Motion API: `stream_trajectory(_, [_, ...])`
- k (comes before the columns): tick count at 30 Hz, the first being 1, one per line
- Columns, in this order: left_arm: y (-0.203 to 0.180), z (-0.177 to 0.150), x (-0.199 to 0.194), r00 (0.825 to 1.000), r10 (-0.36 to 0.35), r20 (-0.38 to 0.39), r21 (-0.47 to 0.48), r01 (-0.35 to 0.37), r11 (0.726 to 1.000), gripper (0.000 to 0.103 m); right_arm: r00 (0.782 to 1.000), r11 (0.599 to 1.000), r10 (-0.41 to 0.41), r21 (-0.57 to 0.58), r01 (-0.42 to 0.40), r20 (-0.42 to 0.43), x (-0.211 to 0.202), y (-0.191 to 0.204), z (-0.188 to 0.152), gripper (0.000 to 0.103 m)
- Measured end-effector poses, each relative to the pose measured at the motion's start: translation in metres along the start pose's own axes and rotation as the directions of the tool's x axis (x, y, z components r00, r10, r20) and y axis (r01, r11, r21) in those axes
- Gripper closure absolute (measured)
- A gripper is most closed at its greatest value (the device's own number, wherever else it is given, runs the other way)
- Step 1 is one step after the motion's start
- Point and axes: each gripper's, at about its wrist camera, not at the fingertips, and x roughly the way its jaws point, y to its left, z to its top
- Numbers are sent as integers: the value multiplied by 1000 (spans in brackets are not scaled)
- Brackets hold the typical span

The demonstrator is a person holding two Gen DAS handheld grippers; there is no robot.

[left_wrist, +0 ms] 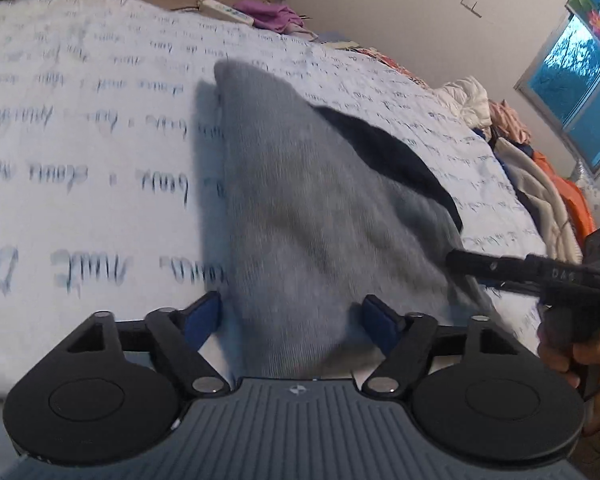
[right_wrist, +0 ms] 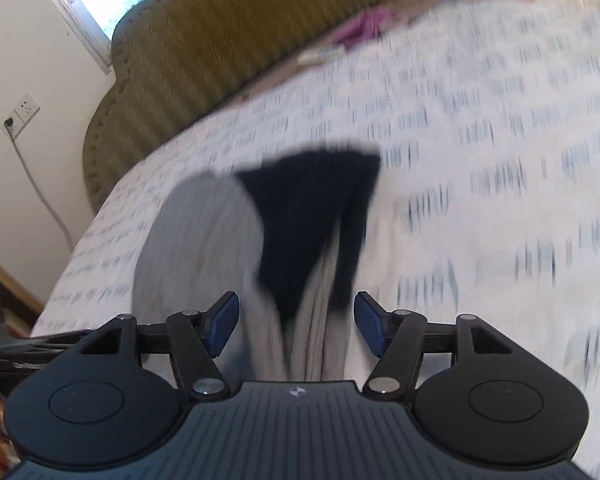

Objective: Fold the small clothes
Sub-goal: 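Move both tools to the grey end of the folded bundle, then grasp the grey end with the left tool while the right tool grasps it too, then open both tools and pull them back from the folded bundle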

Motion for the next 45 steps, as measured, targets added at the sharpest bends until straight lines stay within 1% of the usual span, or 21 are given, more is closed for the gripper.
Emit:
stream_trajectory(1, [-1,-5,-3,1000,5,18,12,-5,1000,50,1000,1000,13,20,-12,-23,0,-3,-9,40])
stream_trajectory(2, [-2,-7,-4,1000,-2,12,17,2,1000,61,999,999,32,36,-30,-43,2,-5,-16,40])
stream_trajectory(3, [-2,-6,-3,1000,-19,-1,-1,19,1000,76,998,998,44,52,-42,-37,3,-6,-22,46])
stream_trajectory(4, [-2,-6,-4,1000,-27,1,-21,27,999,86,999,997,42,62,-40,-29,3,-5,-25,75])
stream_trajectory(5, [-4,-5,-5,1000,-23,8,-24,23,999,87,998,997,36,65,-33,-42,3,-3,-26,87])
stream_trajectory(7, [-11,-4,-12,1000,2,13,-10,-2,1000,90,999,997,32,69,-30,-26,2,0,-24,90])
stream_trajectory(10, [-22,-9,-23,999,32,28,46,-33,998,90,1000,1000,-13,-6,14,25,-15,13,-25,90])
stream_trajectory(12, [-25,-11,-15,996,87,9,49,-87,995,88,999,997,-50,-55,50,8,-15,18,-27,88])
stream_trajectory(14, [-27,-13,-15,993,119,16,38,-120,992,81,992,986,-122,-117,117,-41,-3,24,-31,80])
stream_trajectory(15, [-28,-14,-19,990,137,28,41,-138,990,66,987,977,-160,-151,154,-28,-4,31,-33,74])
stream_trajectory(18, [-38,-19,-28,971,229,67,43,-232,972,49,952,925,-287,-229,304,106,-20,59,-39,64])
stream_trajectory(19, [-40,-22,-29,967,244,69,42,-248,968,47,938,909,-306,-244,338,161,-27,68,-43,58])
stream_trajectory(20, [-41,-24,-28,964,257,65,36,-259,965,45,933,904,-300,-254,345,199,-31,75,-47,56])
stream_trajectory(22, [-43,-27,-27,952,301,57,18,-302,953,32,945,912,-244,-279,300,219,-32,84,-58,55])
stream_trajectory(26, [-48,-32,-29,934,351,64,-4,-351,936,28,973,934,-168,-289,209,158,-17,81,-70,55])
stream_trajectory(29, [-54,-35,-30,919,388,64,10,-389,921,28,968,933,-222,-264,245,116,-6,73,-71,56])
stream_trajectory(32, [-58,-40,-30,909,413,61,22,-415,910,28,967,937,-213,-252,243,144,-20,79,-69,55])
stream_trajectory(34, [-59,-43,-29,904,423,56,21,-425,905,28,959,919,-229,-287,269,166,-22,86,-74,41])
stream_trajectory(38, [-60,-46,-33,899,434,60,14,-435,900,28,936,887,-322,-303,350,139,-13,85,-82,38])
stream_trajectory(41, [-62,-49,-34,891,451,60,19,-453,891,26,946,909,-289,-267,319,144,-23,85,-86,37])
stream_trajectory(45, [-65,-53,-34,880,470,65,30,-473,881,26,947,905,-290,-282,319,140,-27,90,-94,33])
